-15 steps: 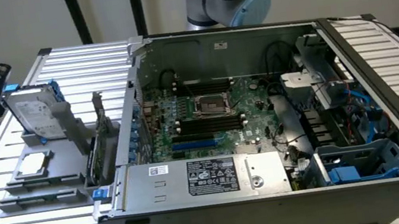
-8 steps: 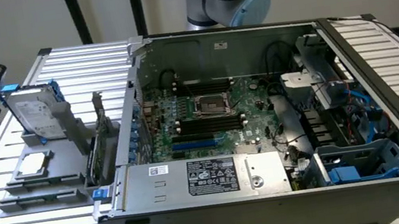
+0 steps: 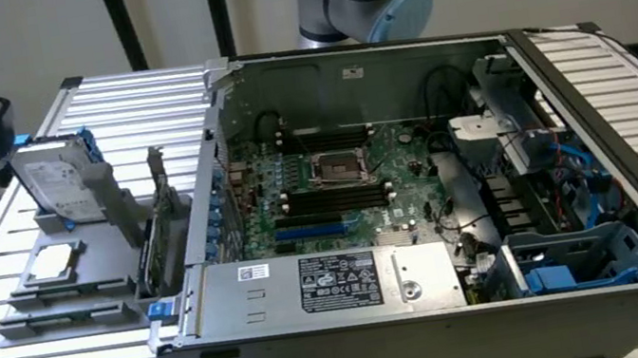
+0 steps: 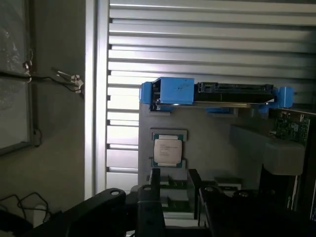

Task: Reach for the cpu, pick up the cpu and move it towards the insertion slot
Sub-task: 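Pick up the cpu and move it towards the insertion slot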

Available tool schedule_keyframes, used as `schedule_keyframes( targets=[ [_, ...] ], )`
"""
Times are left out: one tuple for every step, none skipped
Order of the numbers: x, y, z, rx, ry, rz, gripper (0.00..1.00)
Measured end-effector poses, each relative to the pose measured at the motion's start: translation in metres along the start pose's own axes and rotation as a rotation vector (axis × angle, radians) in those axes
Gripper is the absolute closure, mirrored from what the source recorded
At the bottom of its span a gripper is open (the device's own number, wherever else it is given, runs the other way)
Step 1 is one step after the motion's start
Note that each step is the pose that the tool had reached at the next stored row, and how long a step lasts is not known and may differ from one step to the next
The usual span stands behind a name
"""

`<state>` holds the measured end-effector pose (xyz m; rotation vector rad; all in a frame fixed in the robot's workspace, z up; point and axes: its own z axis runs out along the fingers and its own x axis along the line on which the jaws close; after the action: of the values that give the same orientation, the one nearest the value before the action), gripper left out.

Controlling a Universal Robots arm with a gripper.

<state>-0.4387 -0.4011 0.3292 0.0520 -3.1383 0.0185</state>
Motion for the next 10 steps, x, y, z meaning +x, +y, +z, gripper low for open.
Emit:
schedule_keyframes(
  targets=[
    [0.0,0.0,0.0006,0.0,-0.0001,0.0,0.58],
    [0.0,-0.0001,0.0012,0.0,0.0001,0.0,0.53],
    [0.0,-0.0001,0.0021,0.0,0.0,-0.001,0.53],
    [0.0,-0.0001,0.0036,0.0001,0.0001,-0.001,0.47],
    [0.0,0.0,0.0055,0.0001,0.0001,-0.001,0.47],
    [0.001,0.0,0.0074,0.0,0.0001,-0.002,0.41],
    [0.001,0.0001,0.0092,0.0001,0.0001,-0.002,0.41],
    [0.001,0.0001,0.011,0.0001,0.0001,-0.002,0.41],
    [0.001,0.0001,0.0128,0.0001,0.0001,-0.003,0.41],
    [0.001,0.0001,0.0146,0.0001,0.0001,-0.003,0.41]
  ],
)
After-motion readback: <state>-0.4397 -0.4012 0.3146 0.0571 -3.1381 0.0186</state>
